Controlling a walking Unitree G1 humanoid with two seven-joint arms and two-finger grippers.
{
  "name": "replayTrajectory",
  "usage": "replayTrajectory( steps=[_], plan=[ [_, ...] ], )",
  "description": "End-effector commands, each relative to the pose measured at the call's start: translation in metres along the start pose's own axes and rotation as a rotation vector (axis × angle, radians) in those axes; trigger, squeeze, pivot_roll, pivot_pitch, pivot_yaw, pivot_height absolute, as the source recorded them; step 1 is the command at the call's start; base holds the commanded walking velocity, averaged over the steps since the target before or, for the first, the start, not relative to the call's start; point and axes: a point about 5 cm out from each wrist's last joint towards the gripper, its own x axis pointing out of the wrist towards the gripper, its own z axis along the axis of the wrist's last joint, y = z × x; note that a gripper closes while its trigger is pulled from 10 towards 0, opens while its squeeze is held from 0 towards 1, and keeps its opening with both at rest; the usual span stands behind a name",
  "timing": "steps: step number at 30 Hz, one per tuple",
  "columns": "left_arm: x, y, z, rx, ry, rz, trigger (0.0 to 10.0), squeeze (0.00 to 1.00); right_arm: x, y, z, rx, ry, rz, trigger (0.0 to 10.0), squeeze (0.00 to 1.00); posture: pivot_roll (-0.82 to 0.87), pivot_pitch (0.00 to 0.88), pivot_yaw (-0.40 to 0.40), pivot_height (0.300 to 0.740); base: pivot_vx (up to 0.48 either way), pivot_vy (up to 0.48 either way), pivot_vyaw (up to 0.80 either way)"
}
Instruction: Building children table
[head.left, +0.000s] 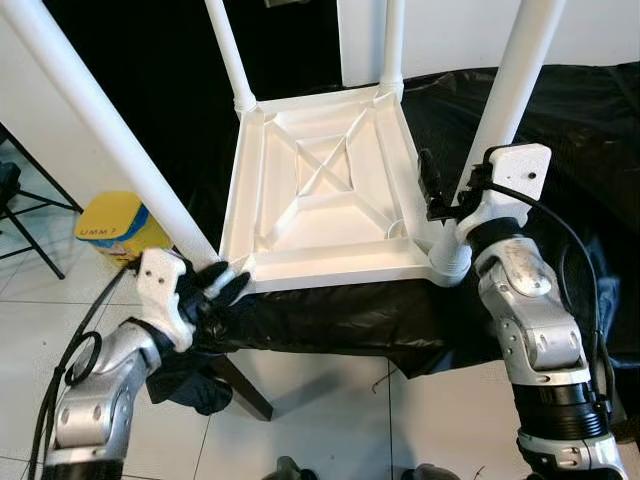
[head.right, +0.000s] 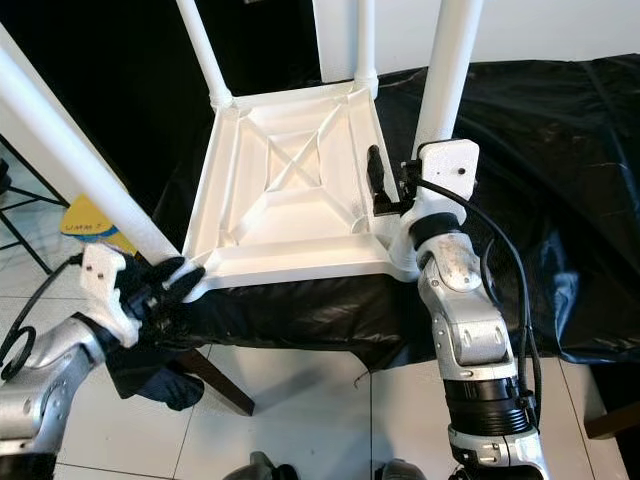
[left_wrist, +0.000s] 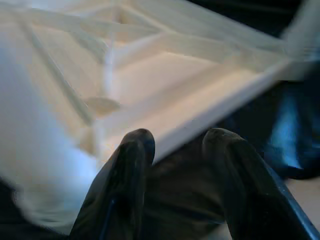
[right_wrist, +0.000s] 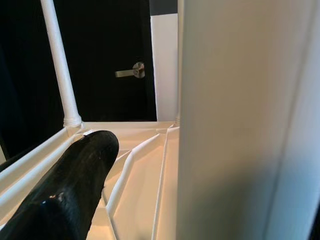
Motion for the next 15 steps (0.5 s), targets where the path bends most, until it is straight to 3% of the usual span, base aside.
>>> replayTrajectory(
  steps=[1, 2, 4, 5, 6, 8, 9, 15],
  plan=[
    [-0.001, -0.012, 0.001, -0.004, 0.009, -0.191, 10.0, 0.00, 0.001, 0.002, -0.001, -0.005, 0.022, -0.002, 10.0, 0.00, -0.08, 0.020, 0.094, 0.740, 0.000, 0.000, 0.00],
    [-0.001, -0.013, 0.003, -0.006, 0.000, -0.196, 10.0, 0.00, 0.002, 0.002, -0.001, -0.008, 0.025, -0.002, 8.9, 0.00, -0.08, 0.018, 0.093, 0.740, 0.000, 0.000, 0.00],
    [0.000, -0.013, 0.004, -0.027, -0.003, -0.206, 10.0, 0.00, 0.003, 0.002, -0.002, -0.016, 0.044, -0.007, 8.9, 0.00, -0.09, 0.016, 0.091, 0.740, 0.000, 0.000, 0.00],
    [0.001, -0.012, 0.004, -0.018, -0.004, -0.204, 10.0, 0.00, 0.003, 0.001, -0.003, -0.020, 0.054, -0.011, 3.3, 0.00, -0.09, 0.009, 0.090, 0.740, 0.000, 0.000, 0.00],
    [0.002, -0.010, 0.005, -0.022, -0.005, -0.202, 10.0, 0.00, 0.003, 0.001, -0.003, -0.023, 0.062, -0.015, 0.9, 0.00, -0.09, 0.008, 0.090, 0.740, 0.000, 0.000, 0.00],
    [0.002, -0.009, 0.006, -0.024, -0.008, -0.200, 10.0, 0.00, 0.003, 0.001, -0.003, -0.025, 0.066, -0.017, 1.2, 0.00, -0.09, 0.006, 0.089, 0.740, 0.000, 0.000, 0.00],
    [0.003, -0.008, 0.006, -0.027, -0.009, -0.199, 10.0, 0.00, 0.004, 0.001, -0.003, -0.027, 0.069, -0.019, 10.0, 0.00, -0.09, 0.006, 0.089, 0.740, 0.000, 0.000, 0.00],
    [0.006, 0.000, 0.012, 0.031, -0.029, -0.170, 10.0, 0.00, 0.002, -0.001, -0.006, -0.037, 0.098, -0.036, 10.0, 0.00, -0.09, 0.001, 0.091, 0.740, 0.000, 0.000, 0.00]
  ],
)
